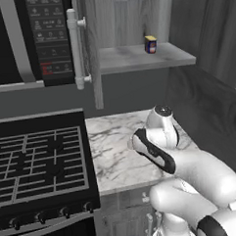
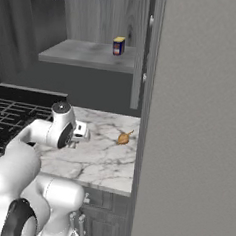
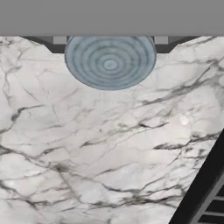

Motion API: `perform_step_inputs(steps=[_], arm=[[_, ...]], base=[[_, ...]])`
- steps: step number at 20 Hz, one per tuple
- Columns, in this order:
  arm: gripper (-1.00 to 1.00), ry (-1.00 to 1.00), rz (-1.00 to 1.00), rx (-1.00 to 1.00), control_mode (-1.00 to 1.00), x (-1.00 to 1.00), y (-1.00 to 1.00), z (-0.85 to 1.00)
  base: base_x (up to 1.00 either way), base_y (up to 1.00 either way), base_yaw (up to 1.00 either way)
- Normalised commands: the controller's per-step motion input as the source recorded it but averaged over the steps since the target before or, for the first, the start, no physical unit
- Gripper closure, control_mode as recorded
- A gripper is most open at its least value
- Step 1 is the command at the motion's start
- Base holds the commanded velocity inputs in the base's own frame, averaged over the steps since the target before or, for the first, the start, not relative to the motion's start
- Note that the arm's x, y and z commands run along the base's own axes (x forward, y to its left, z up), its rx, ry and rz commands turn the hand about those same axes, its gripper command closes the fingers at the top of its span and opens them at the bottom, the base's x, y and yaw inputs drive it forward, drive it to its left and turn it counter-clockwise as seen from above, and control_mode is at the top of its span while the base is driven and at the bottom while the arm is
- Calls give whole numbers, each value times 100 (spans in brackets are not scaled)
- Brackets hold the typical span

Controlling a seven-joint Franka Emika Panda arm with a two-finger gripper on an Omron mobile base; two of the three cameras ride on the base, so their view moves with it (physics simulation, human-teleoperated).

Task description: Restock the canned food cabinet by taking the new fresh canned food from the counter and placing it in the cabinet. Then, take the old canned food from the cabinet and place it on the counter.

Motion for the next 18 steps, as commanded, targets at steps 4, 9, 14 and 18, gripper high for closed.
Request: perform_step_inputs(steps=[4,9,14,18], arm=[[100,-3,7,0,-100,85,1,-56],[100,-1,2,0,-100,92,0,-56],[-100,0,0,0,-100,74,0,-59],[-100,0,0,0,-100,13,0,-13]], base=[[0,0,0],[0,0,0],[0,0,0],[0,0,0]])
